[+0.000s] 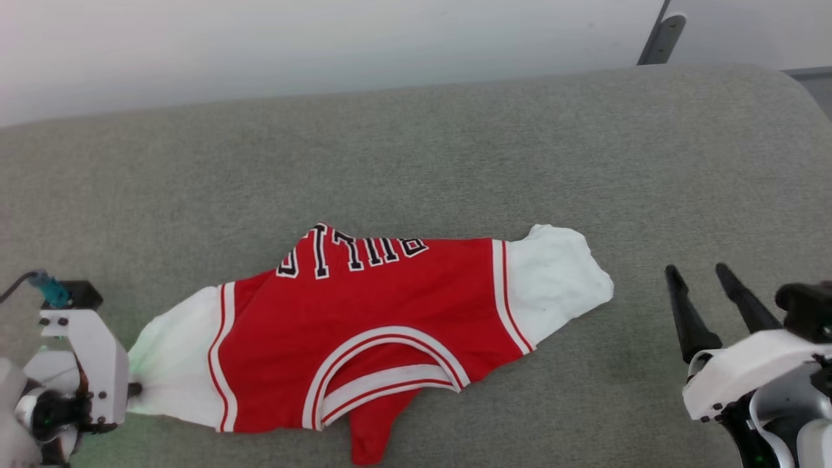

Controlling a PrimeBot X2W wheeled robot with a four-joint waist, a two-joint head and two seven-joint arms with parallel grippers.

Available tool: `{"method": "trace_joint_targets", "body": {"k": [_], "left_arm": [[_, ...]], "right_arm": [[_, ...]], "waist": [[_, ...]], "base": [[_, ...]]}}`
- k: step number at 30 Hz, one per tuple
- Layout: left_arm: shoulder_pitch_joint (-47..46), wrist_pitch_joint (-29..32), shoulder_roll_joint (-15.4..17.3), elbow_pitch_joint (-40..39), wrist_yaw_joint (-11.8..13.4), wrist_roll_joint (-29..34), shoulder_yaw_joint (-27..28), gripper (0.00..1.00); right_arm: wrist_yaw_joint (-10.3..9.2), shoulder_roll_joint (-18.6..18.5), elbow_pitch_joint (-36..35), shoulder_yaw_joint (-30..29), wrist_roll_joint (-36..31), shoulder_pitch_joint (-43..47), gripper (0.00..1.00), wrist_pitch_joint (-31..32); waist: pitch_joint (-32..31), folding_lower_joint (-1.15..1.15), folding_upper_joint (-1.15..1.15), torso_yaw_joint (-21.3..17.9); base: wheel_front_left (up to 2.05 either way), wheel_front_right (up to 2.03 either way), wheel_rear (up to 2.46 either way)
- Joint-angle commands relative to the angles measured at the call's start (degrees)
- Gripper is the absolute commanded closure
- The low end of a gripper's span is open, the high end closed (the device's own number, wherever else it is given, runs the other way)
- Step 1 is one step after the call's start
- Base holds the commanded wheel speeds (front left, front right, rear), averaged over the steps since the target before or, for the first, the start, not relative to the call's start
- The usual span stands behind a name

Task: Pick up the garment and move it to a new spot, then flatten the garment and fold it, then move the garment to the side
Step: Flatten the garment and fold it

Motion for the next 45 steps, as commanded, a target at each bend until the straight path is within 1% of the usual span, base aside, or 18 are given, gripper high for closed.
{"method": "trace_joint_targets", "body": {"k": [1,4,5,6,7,11,15,19,23,24,25,28,31,34,37,39,42,45], "left_arm": [[0.8,0.1,-2.1,0.4,-0.2,0.3,-1.2,1.0],[-0.4,-0.1,-2.6,0.3,-0.4,0.6,-1.4,1.0],[-0.4,-0.1,-2.6,0.3,-0.4,0.6,-1.4,1.0],[-0.8,-0.3,-2.8,0.2,-0.4,0.7,-1.4,1.0],[-1.1,-0.4,-3.1,0.2,-0.4,0.8,-1.5,1.0],[-2.5,-0.9,-4.2,-0.3,-0.7,1.3,-2.0,1.0],[-3.4,-1.1,-5.1,-0.5,-0.9,1.8,-2.7,1.0],[-3.8,-1.4,-5.9,-0.8,-1.0,2.1,-3.3,1.0],[-4.0,-1.8,-6.6,-0.9,-1.1,1.8,-3.6,1.0],[-4.0,-2.0,-6.7,-0.8,-1.1,1.7,-3.7,1.0],[-4.0,-2.2,-7.0,-0.7,-1.2,1.5,-3.6,1.0],[-4.5,-2.3,-7.4,-0.3,-1.2,1.2,-3.5,1.0],[-6.6,-2.5,-7.2,-1.0,-1.3,1.5,-3.1,1.0],[-9.7,-2.4,-6.0,-2.3,-0.7,2.4,-2.4,1.0],[-12.6,-1.9,-5.7,-4.2,-0.4,3.1,-2.0,1.0],[-14.8,-1.9,-5.5,-5.2,-0.4,3.1,-1.4,1.0],[-18.9,-1.3,-5.1,-6.9,0.1,2.7,0.1,1.0],[-22.7,-0.5,-4.5,-8.1,0.7,3.4,0.8,1.0]], "right_arm": [[-0.08,-0.9,1.5,0.6,1.0,-1.4,0.0,2.9],[-0.08,-3.1,5.0,1.8,2.3,-3.8,0.0,8.0],[-0.08,-3.1,5.0,1.8,2.3,-3.8,0.0,8.0],[-0.08,-3.9,6.4,2.7,3.1,-4.7,0.0,9.6],[-0.08,-4.0,7.8,3.0,4.3,-5.9,0.0,10.9],[-0.07,-6.4,13.8,5.8,6.7,-10.3,0.0,15.9],[-0.08,-8.3,20.2,8.4,8.1,-14.4,0.0,19.0],[-0.08,-8.7,26.9,9.7,7.6,-17.9,0.0,21.8],[-0.08,-8.2,33.4,11.1,7.6,-20.5,0.0,24.5],[-0.07,-8.1,34.8,11.6,7.9,-21.0,0.83,25.0],[-0.07,-8.2,36.2,11.9,8.1,-21.4,1.0,25.6],[-0.07,-8.3,38.5,11.7,8.7,-23.2,1.0,25.9],[-0.07,-9.1,38.4,11.7,9.6,-25.5,1.0,25.4],[-0.07,-9.6,36.6,11.6,12.4,-27.3,1.0,25.2],[-0.07,-10.1,34.3,11.2,15.2,-28.9,1.0,25.1],[-0.07,-10.8,32.4,11.3,15.7,-30.7,1.0,25.1],[-0.07,-10.6,30.2,10.6,18.1,-33.3,1.0,25.7],[-0.07,-10.9,28.5,9.6,18.9,-36.7,1.0,25.4]], "waist": [[0.6,0.0,0.0,0.8],[1.1,0.0,0.0,1.6],[1.1,0.0,0.0,1.6],[1.2,0.0,0.0,2.0],[1.5,0.0,0.0,2.2],[2.2,0.0,0.0,3.8],[2.7,0.0,0.0,5.1],[3.0,0.0,0.0,6.3],[3.1,0.0,0.0,7.1],[3.0,0.0,0.0,7.3],[2.9,0.0,0.0,7.4],[2.2,0.0,0.0,7.7],[0.9,0.0,0.0,8.0],[-0.7,0.0,0.0,8.3],[-2.5,0.0,0.0,8.4],[-3.5,0.0,0.0,8.4],[-5.1,0.0,0.0,8.3],[-6.2,0.0,0.0,8.1]], "base": [[0.0,0.0,0.0],[0.0,0.0,0.0],[0.0,0.0,0.0],[0.0,0.0,0.0],[0.0,0.0,0.0],[0.0,0.0,0.0],[0.0,0.0,0.0],[0.0,0.0,0.0],[0.0,0.0,0.0],[0.0,0.0,0.0],[0.0,0.0,0.0],[0.0,0.0,0.0],[0.0,0.0,0.0],[0.0,0.0,0.0],[0.0,0.0,0.0],[0.0,0.0,0.0],[0.0,0.0,0.0],[0.0,0.0,0.0]]}}
